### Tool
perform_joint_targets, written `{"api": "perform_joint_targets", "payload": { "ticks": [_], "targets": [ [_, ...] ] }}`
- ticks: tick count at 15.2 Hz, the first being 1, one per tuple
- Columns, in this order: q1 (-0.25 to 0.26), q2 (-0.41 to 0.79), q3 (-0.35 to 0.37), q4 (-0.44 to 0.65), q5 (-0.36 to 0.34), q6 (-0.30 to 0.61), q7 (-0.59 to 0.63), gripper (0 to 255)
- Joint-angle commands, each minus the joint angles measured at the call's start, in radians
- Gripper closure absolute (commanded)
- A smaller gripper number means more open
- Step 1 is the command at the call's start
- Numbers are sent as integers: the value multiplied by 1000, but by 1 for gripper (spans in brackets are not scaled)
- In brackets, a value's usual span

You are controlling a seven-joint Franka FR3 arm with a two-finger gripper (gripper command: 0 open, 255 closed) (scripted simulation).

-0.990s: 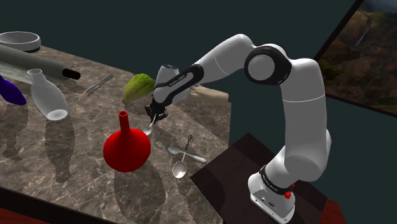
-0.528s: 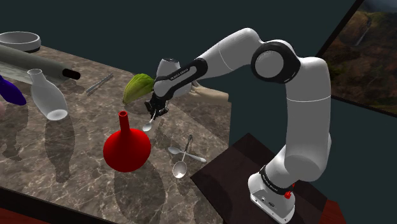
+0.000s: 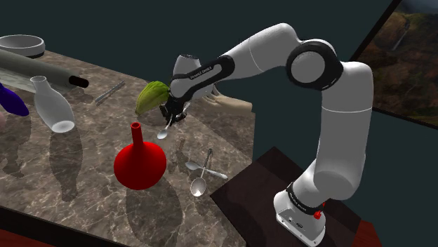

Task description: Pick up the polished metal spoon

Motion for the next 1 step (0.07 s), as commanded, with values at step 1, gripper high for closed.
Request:
{"api": "perform_joint_targets", "payload": {
  "ticks": [1],
  "targets": [
    [-1,-7,0,0,0,-8,1,255]
  ]
}}
